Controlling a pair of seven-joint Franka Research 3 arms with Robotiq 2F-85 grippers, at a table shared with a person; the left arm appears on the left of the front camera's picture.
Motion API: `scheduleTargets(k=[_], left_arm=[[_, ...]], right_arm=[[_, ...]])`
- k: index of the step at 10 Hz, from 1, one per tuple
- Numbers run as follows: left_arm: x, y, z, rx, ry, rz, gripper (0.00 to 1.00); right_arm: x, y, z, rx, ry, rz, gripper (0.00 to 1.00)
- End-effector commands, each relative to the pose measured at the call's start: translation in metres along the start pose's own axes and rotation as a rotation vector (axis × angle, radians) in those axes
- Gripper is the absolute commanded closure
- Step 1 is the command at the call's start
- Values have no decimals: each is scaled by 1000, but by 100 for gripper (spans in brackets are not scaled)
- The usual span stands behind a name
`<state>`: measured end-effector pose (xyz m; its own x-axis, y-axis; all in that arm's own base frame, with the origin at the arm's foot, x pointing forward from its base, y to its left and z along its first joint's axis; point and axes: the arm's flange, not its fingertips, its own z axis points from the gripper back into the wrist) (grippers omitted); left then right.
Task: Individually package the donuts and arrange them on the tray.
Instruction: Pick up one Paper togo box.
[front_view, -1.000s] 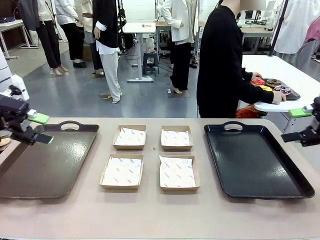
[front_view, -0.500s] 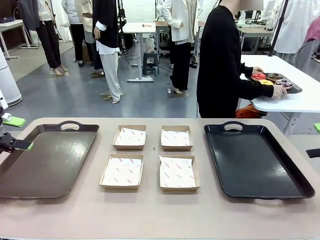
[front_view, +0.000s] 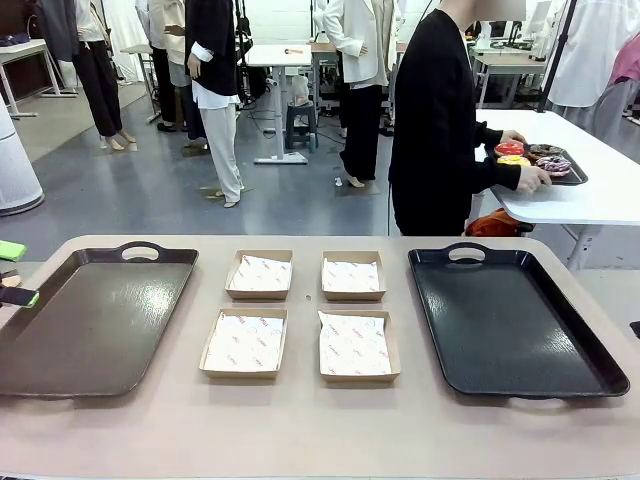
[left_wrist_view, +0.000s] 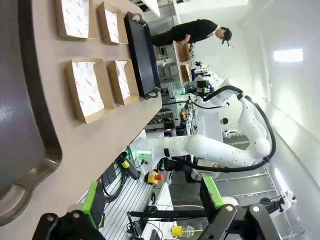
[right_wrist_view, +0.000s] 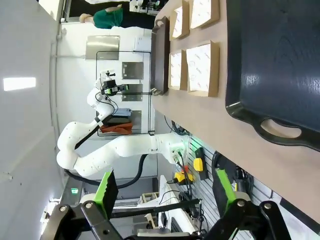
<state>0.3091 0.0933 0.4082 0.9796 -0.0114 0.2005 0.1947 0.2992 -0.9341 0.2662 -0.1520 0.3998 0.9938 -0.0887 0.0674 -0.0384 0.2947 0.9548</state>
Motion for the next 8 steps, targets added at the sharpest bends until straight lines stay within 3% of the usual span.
scheduleTargets(k=[1,2,8], left_arm=[[-3,3,8,48,-24,23,0],[0,0,0,0,0,0,0],[0,0,0,0,0,0,0]], right_arm=[[-36,-2,-23,7,5,8,0],[0,0,0,0,0,0,0],[0,0,0,0,0,0,0]])
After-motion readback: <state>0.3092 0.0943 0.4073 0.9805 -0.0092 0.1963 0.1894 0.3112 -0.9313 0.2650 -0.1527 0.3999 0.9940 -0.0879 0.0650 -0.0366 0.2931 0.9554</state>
